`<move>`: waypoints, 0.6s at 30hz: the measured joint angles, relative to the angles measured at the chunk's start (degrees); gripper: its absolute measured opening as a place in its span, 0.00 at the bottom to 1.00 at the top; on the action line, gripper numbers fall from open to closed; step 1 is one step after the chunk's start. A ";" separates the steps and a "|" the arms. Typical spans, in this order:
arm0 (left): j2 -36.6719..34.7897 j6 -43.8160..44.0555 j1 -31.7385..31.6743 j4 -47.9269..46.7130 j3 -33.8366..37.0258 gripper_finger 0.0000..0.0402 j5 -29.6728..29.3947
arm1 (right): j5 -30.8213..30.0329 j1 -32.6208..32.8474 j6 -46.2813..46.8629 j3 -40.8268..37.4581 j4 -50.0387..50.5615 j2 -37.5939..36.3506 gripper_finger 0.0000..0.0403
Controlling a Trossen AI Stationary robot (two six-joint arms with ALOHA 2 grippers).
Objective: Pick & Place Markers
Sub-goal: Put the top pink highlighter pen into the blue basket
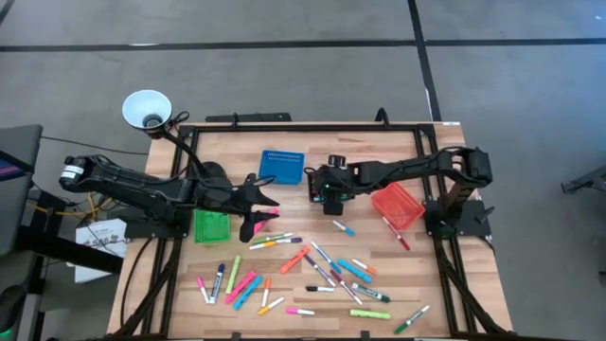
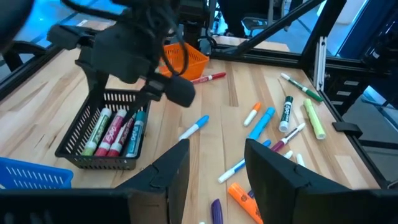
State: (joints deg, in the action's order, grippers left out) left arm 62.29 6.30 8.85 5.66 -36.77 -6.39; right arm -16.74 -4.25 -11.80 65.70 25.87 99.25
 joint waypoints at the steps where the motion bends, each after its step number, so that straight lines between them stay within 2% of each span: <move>1: 0.00 -0.01 0.02 0.08 0.00 0.37 0.02 | 0.01 0.55 0.81 0.86 0.55 0.01 0.52; 6: 0.00 0.01 0.00 0.89 0.00 0.37 0.01 | 0.05 3.68 4.73 6.75 7.82 0.01 0.54; 12: -0.01 0.01 0.02 1.17 0.00 0.37 0.02 | 0.07 8.36 2.98 13.55 17.32 -0.01 0.52; 18: 0.00 0.01 0.02 1.67 0.00 0.37 0.02 | 1.41 10.73 0.25 14.44 18.39 -3.36 0.49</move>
State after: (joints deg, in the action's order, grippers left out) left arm 62.29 6.31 8.86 7.33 -36.77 -6.37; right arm -15.33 6.48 -11.55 80.15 44.25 95.89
